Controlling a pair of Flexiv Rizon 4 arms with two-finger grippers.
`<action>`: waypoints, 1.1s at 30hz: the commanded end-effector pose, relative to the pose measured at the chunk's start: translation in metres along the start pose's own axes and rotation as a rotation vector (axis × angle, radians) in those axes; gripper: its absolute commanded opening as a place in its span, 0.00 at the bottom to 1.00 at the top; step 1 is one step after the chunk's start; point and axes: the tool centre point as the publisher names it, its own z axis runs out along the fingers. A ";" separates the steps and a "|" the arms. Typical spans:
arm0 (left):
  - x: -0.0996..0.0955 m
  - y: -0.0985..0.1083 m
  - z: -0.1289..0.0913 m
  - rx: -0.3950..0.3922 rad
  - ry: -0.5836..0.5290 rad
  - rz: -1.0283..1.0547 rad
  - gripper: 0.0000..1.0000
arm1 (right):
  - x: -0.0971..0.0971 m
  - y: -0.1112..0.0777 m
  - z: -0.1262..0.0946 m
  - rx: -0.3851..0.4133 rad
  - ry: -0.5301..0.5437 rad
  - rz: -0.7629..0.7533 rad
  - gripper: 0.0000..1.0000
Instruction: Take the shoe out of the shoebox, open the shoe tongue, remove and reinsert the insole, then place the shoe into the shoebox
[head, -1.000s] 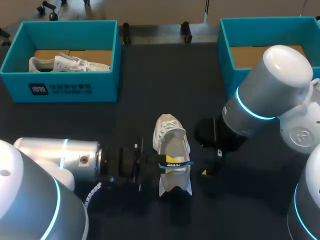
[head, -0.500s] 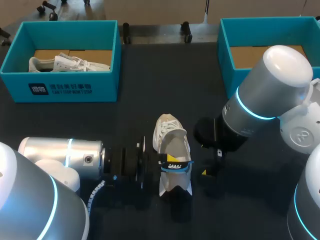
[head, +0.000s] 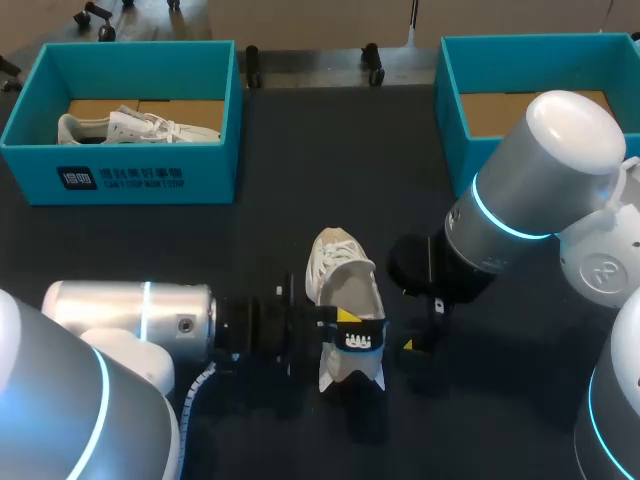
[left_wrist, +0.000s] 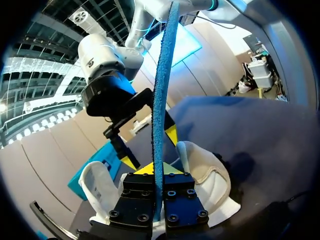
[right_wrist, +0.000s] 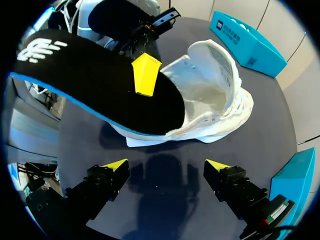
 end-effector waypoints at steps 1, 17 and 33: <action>-0.002 0.006 0.011 -0.025 -0.004 0.014 0.00 | 0.001 -0.001 0.001 -0.001 -0.002 0.000 1.00; -0.004 0.013 0.007 -0.073 -0.003 0.010 0.00 | 0.001 -0.001 0.001 -0.001 -0.002 0.000 1.00; -0.001 -0.016 -0.004 -0.023 -0.003 -0.022 0.31 | 0.001 -0.001 0.001 -0.001 -0.002 0.000 1.00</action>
